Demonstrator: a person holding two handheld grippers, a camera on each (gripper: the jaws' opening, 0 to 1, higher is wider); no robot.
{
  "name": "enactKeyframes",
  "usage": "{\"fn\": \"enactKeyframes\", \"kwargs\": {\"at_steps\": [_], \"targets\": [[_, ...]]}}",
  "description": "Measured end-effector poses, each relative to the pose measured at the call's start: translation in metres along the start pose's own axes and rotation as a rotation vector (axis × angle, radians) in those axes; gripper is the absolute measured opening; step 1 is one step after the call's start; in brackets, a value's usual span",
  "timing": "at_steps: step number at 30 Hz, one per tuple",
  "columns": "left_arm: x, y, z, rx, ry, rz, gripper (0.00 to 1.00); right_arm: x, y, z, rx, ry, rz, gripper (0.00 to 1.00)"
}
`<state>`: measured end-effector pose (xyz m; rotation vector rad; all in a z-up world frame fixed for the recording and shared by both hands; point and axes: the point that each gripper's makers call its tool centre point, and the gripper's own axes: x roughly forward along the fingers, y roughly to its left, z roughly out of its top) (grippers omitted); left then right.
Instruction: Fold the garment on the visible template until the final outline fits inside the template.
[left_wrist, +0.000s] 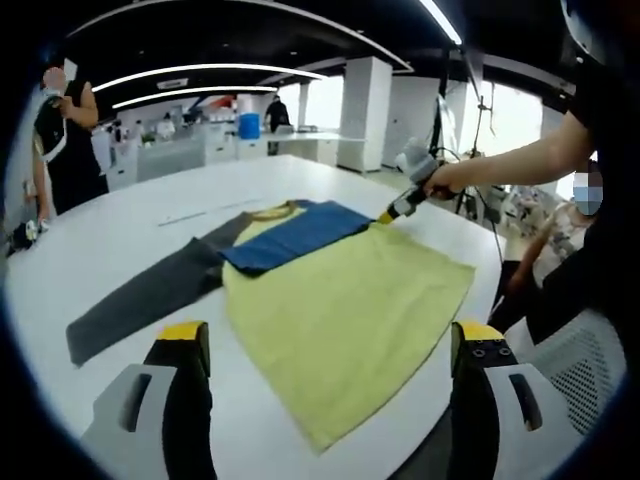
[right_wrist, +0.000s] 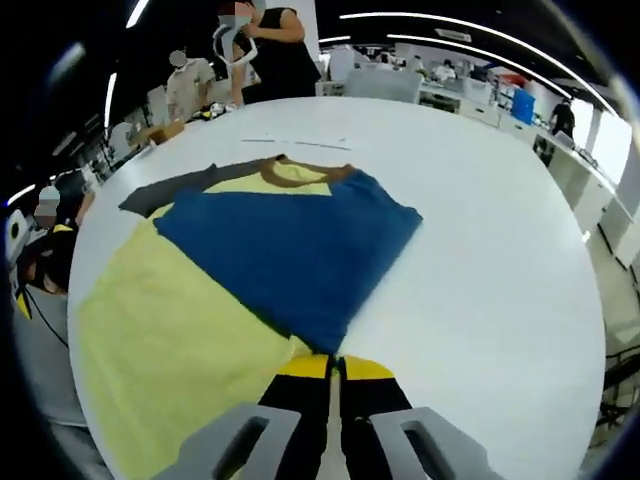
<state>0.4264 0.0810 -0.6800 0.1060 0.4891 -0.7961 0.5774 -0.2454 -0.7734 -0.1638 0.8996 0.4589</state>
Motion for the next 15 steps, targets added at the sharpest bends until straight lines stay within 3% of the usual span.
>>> {"fn": "enactKeyframes", "kwargs": {"at_steps": [7, 12, 15], "targets": [[0.001, 0.002, 0.001, 0.003, 0.002, 0.002, 0.97, -0.004, -0.002, -0.001, 0.001, -0.005, -0.015, 0.0], [0.002, 0.002, 0.002, 0.005, 0.0, 0.002, 0.97, -0.008, -0.011, -0.002, -0.158, 0.021, -0.083, 0.0], [0.002, 0.002, 0.0, 0.005, 0.005, 0.002, 0.96, -0.009, -0.009, -0.002, -0.123, 0.016, -0.075, 0.0]]}}
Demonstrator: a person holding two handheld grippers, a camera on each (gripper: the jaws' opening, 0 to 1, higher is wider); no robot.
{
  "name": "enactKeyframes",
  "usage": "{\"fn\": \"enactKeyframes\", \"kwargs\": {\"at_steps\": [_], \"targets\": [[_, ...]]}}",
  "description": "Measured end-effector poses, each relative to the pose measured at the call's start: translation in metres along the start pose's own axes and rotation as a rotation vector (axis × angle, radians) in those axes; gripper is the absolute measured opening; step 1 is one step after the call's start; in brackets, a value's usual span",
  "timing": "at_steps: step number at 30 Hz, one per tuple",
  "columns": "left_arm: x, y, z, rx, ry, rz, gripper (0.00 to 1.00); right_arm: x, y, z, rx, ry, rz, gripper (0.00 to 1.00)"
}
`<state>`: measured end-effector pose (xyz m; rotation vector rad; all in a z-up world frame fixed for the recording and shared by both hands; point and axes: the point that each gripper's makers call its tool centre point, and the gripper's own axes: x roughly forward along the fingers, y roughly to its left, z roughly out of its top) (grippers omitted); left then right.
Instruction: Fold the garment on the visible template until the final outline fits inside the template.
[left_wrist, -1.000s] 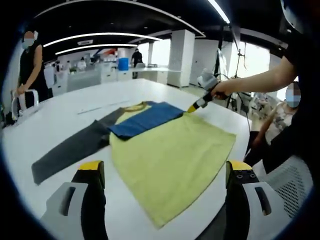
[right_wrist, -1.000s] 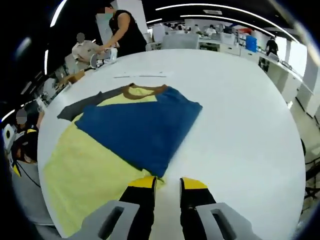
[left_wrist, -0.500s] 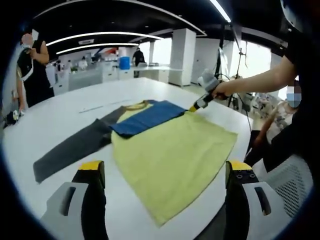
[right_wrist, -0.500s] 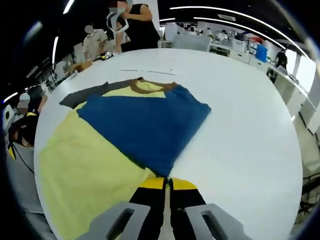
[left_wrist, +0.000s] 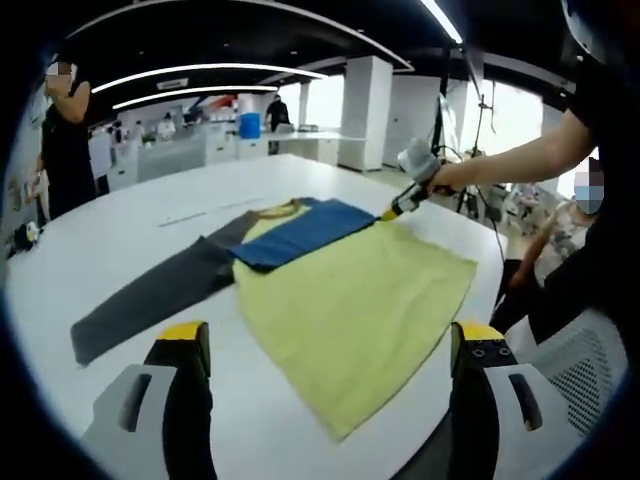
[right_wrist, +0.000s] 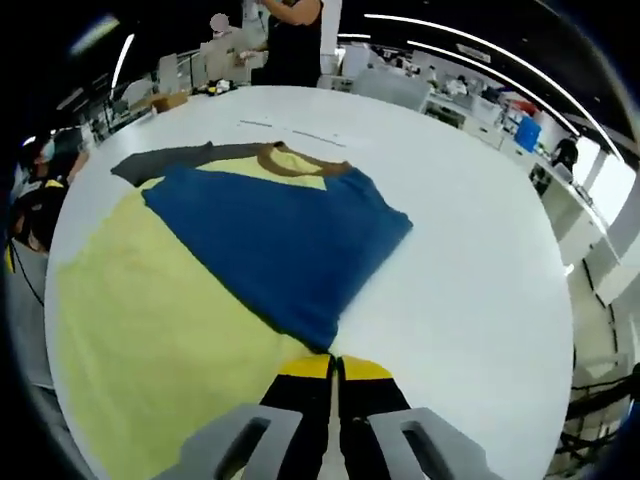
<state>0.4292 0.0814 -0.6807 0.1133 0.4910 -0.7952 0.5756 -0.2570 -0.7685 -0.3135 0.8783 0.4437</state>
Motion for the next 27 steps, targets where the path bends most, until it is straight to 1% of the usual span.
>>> {"fn": "enactKeyframes", "kwargs": {"at_steps": [2, 7, 12, 16, 18, 19, 20, 21, 23, 25, 27], "targets": [[0.0, 0.0, 0.0, 0.001, 0.001, 0.001, 0.96, 0.0, 0.0, 0.0, 0.016, 0.0, 0.002, 0.0], [-0.002, 0.002, -0.002, -0.002, 0.007, 0.007, 0.96, -0.001, -0.004, 0.0, 0.014, 0.005, -0.007, 0.0], [-0.003, 0.004, -0.003, -0.001, 0.011, 0.011, 0.96, -0.003, -0.01, -0.004, 0.034, 0.006, -0.009, 0.0], [-0.002, 0.007, 0.0, -0.005, 0.004, 0.02, 0.96, -0.004, -0.012, -0.004, 0.09, -0.008, 0.009, 0.0], [-0.002, 0.008, 0.0, -0.004, 0.004, 0.024, 0.96, -0.005, -0.011, -0.002, 0.128, -0.029, 0.017, 0.0], [-0.002, 0.009, 0.0, -0.004, 0.005, 0.026, 0.96, -0.006, -0.009, -0.003, 0.161, -0.024, 0.025, 0.0], [-0.002, 0.009, 0.0, -0.005, 0.005, 0.027, 0.96, -0.007, -0.008, -0.003, 0.171, -0.027, 0.034, 0.0], [-0.002, 0.009, 0.0, -0.006, 0.007, 0.028, 0.96, -0.008, -0.007, 0.0, 0.168, -0.046, 0.042, 0.02], [-0.002, 0.009, 0.0, -0.007, 0.008, 0.029, 0.96, -0.01, -0.006, 0.001, 0.168, -0.057, 0.052, 0.1], [-0.002, 0.01, 0.0, -0.006, 0.007, 0.032, 0.96, -0.013, -0.003, 0.004, 0.174, -0.072, 0.063, 0.23], [-0.002, 0.011, 0.001, -0.009, 0.005, 0.034, 0.96, -0.017, 0.0, 0.013, 0.171, -0.113, 0.081, 0.33]]}}
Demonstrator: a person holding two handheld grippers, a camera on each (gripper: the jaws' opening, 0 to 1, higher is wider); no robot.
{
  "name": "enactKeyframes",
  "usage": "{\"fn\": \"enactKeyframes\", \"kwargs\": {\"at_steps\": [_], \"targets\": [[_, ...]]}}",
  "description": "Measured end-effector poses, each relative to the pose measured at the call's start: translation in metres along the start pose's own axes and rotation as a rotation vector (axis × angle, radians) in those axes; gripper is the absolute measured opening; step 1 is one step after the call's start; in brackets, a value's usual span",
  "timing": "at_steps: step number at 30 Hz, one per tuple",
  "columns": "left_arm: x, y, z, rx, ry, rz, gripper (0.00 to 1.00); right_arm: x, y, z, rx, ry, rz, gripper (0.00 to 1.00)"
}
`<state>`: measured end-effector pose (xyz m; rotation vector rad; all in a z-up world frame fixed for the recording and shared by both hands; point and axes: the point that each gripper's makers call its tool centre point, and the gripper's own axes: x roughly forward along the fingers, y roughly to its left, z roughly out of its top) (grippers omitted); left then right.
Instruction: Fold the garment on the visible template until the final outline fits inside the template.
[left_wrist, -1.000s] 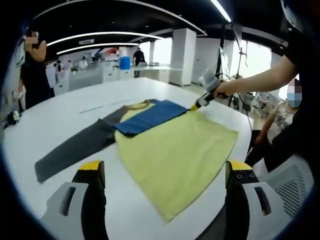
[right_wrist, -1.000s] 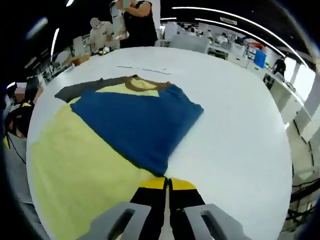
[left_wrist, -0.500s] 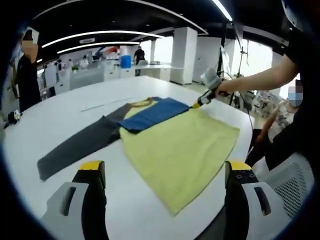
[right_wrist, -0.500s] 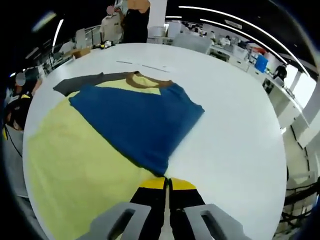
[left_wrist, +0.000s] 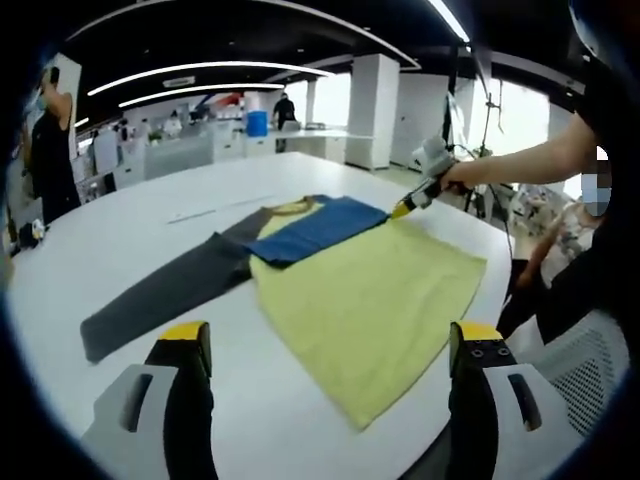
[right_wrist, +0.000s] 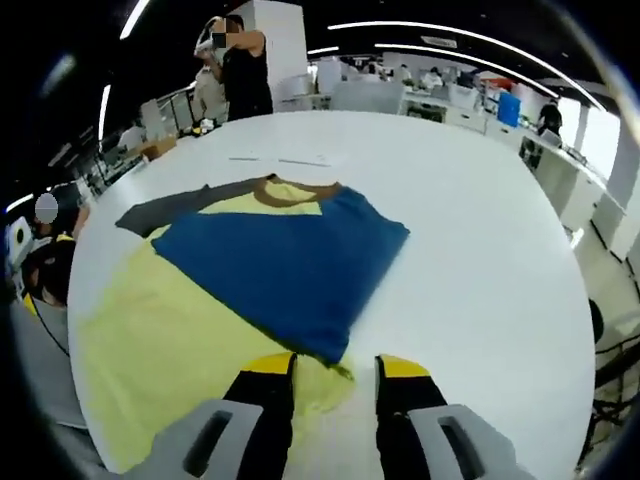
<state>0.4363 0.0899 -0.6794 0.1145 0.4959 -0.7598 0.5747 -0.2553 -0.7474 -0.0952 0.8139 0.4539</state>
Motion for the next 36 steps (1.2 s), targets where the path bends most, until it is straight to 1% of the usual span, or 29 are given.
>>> {"fn": "enactKeyframes", "kwargs": {"at_steps": [3, 5, 7, 11, 15, 17, 24, 28, 31, 36], "targets": [[-0.001, 0.001, 0.002, -0.003, -0.007, 0.001, 0.96, -0.006, 0.012, 0.01, -0.002, -0.038, 0.044, 0.43], [-0.001, 0.002, 0.002, -0.003, -0.008, 0.002, 0.96, -0.009, 0.018, 0.013, -0.004, -0.049, 0.063, 0.49], [-0.001, 0.001, 0.003, -0.003, -0.009, 0.002, 0.96, -0.011, 0.024, 0.015, -0.01, -0.059, 0.075, 0.55], [-0.002, 0.002, 0.005, -0.008, -0.012, 0.002, 0.96, -0.017, 0.035, 0.016, -0.053, -0.072, 0.102, 0.66], [-0.002, 0.005, 0.005, -0.014, -0.014, 0.006, 0.97, -0.024, 0.047, 0.02, -0.083, -0.093, 0.132, 0.79], [-0.001, 0.006, 0.006, -0.02, -0.017, 0.008, 0.97, -0.027, 0.052, 0.023, -0.098, -0.11, 0.145, 0.84], [-0.002, 0.016, 0.008, -0.022, -0.024, 0.03, 0.98, -0.04, 0.068, 0.029, -0.106, -0.15, 0.187, 0.99], [-0.003, 0.028, 0.007, -0.037, -0.03, 0.059, 0.98, -0.051, 0.079, 0.03, -0.108, -0.171, 0.216, 0.99], [-0.004, 0.038, 0.005, -0.048, -0.031, 0.083, 0.98, -0.059, 0.086, 0.032, -0.127, -0.189, 0.227, 0.99], [-0.008, 0.063, 0.008, -0.086, -0.057, 0.144, 0.98, -0.076, 0.104, 0.038, -0.162, -0.238, 0.267, 0.99]]}}
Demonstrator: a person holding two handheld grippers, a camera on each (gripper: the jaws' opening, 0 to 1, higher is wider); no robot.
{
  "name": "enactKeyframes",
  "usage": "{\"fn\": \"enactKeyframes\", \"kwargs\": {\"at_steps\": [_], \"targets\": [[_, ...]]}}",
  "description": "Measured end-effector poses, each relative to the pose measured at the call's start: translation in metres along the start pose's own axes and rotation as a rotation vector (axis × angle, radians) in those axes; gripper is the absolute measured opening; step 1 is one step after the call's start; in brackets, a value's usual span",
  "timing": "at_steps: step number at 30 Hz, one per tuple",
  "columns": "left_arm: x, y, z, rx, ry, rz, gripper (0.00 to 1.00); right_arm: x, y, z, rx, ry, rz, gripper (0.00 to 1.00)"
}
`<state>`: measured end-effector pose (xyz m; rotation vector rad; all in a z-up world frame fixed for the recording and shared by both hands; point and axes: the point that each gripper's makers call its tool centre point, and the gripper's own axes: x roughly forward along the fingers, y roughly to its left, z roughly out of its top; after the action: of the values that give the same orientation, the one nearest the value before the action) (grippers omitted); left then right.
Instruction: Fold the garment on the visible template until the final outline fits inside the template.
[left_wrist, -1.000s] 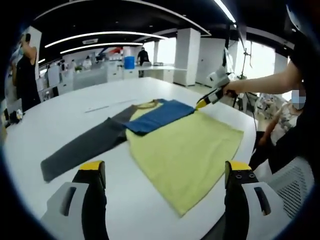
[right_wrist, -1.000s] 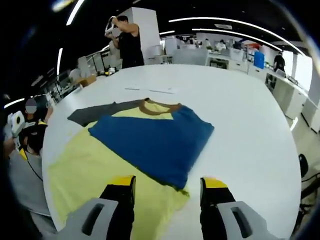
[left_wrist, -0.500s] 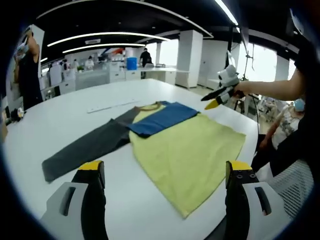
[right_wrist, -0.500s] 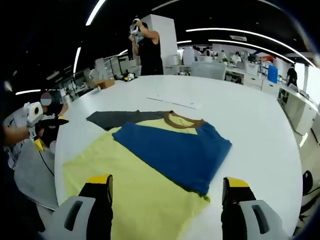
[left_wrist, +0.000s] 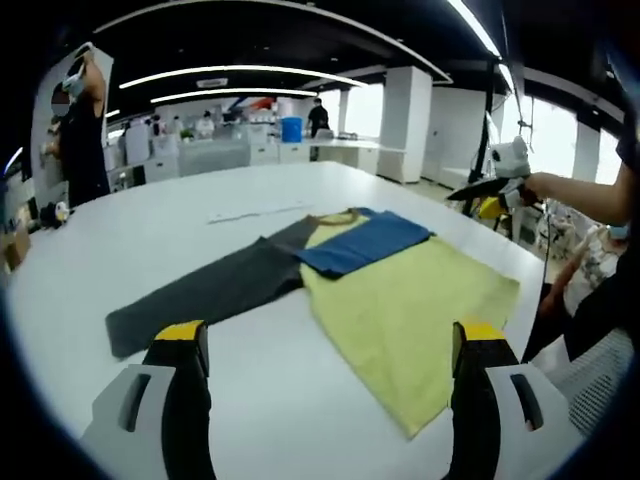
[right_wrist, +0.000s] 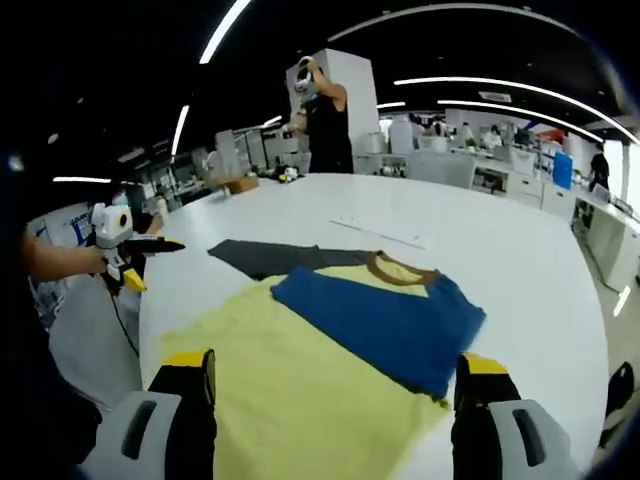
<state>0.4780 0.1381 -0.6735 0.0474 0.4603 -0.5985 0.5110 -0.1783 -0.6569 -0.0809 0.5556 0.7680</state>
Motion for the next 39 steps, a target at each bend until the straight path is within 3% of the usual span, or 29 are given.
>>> {"fn": "enactKeyframes", "kwargs": {"at_steps": [10, 16, 18, 25, 31, 34, 39], "targets": [[0.003, 0.054, 0.013, 0.002, -0.037, 0.147, 0.96, -0.017, 0.031, 0.01, -0.056, -0.046, 0.038, 0.99], [0.003, 0.095, 0.016, -0.04, -0.054, 0.283, 0.93, -0.027, 0.043, 0.011, -0.059, -0.075, 0.034, 0.99], [0.002, 0.106, 0.014, -0.047, -0.045, 0.324, 0.92, -0.03, 0.043, 0.01, -0.051, -0.079, 0.026, 0.99], [0.005, 0.13, 0.007, -0.084, -0.034, 0.375, 0.89, -0.037, 0.05, 0.01, -0.058, -0.091, 0.02, 0.99], [0.005, 0.156, -0.007, -0.167, -0.032, 0.432, 0.86, -0.04, 0.057, 0.01, -0.071, -0.096, 0.02, 0.99], [0.002, 0.166, -0.008, -0.269, -0.084, 0.457, 0.83, -0.04, 0.059, 0.01, -0.074, -0.093, 0.027, 0.98], [-0.002, 0.19, -0.023, -0.277, -0.047, 0.529, 0.79, -0.04, 0.058, 0.01, -0.082, -0.087, 0.018, 0.95]]}}
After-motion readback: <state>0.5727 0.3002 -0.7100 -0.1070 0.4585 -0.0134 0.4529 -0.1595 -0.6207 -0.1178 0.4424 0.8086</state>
